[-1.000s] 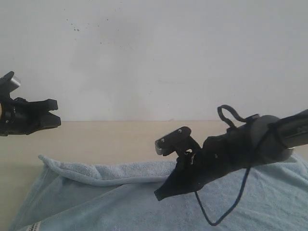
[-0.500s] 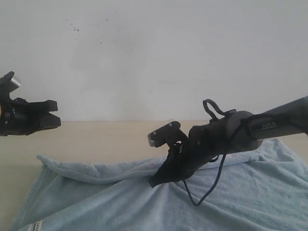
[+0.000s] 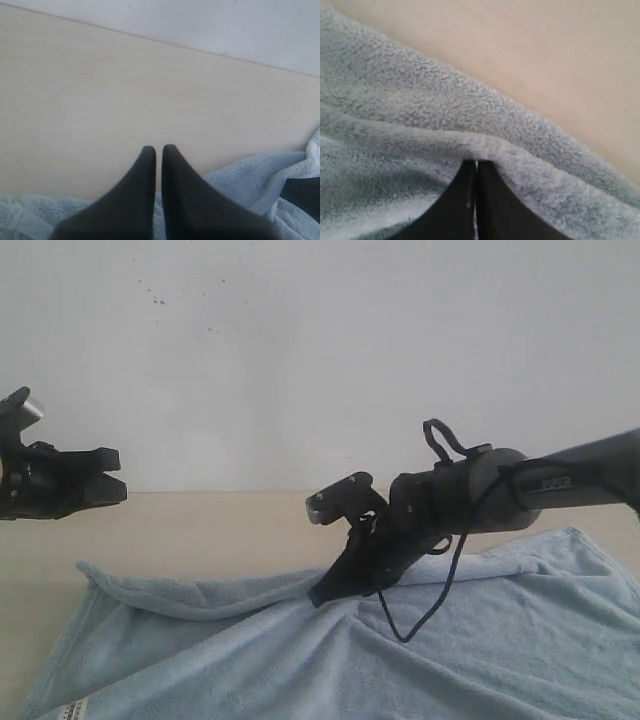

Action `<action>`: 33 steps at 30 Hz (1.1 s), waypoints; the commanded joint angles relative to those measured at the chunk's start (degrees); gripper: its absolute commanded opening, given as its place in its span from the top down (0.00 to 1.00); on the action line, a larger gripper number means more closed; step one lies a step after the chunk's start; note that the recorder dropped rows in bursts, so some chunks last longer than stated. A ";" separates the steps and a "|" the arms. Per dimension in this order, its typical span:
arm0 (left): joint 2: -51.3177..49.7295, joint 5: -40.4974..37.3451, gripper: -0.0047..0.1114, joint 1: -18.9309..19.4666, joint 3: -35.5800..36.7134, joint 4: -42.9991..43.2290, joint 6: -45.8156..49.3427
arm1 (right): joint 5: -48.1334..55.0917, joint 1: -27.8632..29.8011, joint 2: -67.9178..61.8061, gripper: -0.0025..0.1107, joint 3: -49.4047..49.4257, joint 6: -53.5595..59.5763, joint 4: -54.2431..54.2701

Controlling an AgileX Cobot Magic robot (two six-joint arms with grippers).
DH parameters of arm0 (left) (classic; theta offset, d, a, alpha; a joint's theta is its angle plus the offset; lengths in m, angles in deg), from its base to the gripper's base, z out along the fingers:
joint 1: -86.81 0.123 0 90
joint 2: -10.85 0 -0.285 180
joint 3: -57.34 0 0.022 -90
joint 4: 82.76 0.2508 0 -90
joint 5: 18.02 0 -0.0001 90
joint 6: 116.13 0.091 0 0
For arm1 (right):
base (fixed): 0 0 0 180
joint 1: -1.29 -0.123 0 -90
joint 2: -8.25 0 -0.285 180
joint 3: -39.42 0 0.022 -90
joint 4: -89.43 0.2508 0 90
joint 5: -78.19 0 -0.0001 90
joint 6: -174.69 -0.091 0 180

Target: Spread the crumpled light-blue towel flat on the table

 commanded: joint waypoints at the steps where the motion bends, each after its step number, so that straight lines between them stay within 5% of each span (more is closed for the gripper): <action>1: 0.18 0.38 0.92 -0.60 0.22 -0.77 0.76 | -4.21 0.45 -0.06 0.98 -0.52 0.42 -0.08; 14: 0.18 1.09 0.92 -0.60 0.22 -0.77 2.08 | 14.84 8.77 -9.87 0.98 -36.16 1.92 -0.08; 20: -0.83 0.68 0.92 -0.60 0.22 -0.93 2.16 | 31.43 8.78 -8.90 0.98 -36.12 7.21 2.25; 33: -4.06 3.44 0.92 -0.60 0.22 -4.61 4.51 | 41.22 8.24 -7.12 0.98 -27.47 16.75 14.98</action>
